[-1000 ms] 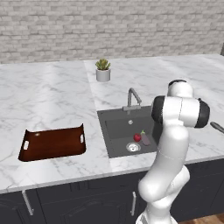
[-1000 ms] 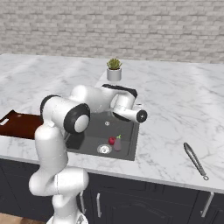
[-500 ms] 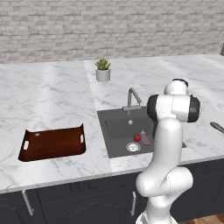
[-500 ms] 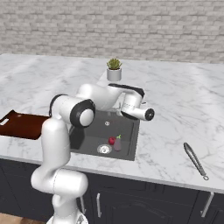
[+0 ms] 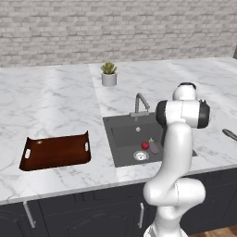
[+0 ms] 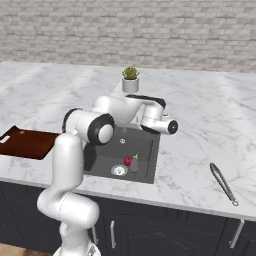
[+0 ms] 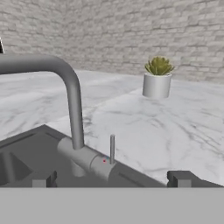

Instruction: Pick up all produce items and place them in the sink. Turn on the sink faucet to wash them. Then turn the sink off and put them in the tray.

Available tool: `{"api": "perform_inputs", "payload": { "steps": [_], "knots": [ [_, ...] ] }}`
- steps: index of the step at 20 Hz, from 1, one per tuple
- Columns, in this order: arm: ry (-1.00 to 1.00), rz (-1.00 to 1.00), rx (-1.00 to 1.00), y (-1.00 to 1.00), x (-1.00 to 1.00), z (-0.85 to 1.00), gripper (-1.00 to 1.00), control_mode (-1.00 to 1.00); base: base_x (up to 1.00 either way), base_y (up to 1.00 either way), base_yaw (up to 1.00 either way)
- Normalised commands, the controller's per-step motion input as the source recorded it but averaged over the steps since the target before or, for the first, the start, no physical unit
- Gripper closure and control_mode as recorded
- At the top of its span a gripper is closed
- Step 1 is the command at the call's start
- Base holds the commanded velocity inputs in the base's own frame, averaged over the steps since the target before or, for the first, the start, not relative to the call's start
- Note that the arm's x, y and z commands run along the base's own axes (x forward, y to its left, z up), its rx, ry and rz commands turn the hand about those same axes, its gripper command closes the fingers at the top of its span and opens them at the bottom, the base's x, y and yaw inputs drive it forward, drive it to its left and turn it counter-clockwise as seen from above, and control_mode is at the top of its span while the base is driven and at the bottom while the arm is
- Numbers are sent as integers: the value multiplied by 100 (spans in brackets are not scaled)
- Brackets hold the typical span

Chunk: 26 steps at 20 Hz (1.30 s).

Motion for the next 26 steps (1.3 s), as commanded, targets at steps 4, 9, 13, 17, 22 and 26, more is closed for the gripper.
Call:
{"api": "perform_inputs", "payload": {
  "steps": [4, 9, 13, 17, 22, 26],
  "knots": [
    [6, 0, 0, 19, 27, 0, -100, -100, 0, 0, 0],
    [6, 0, 0, 19, 24, 0, -100, -100, 0, 0, 0],
    [5, 0, 0, 15, 23, -1, -100, -100, 0, 0, 0],
    [4, 0, 0, 10, 20, -4, -100, -100, 0, 0, 0],
    [4, 0, 0, 11, 17, -10, -100, -100, 0, 0, 0],
    [4, 0, 0, 13, 18, -11, -100, -100, 0, 0, 0]
  ]
}}
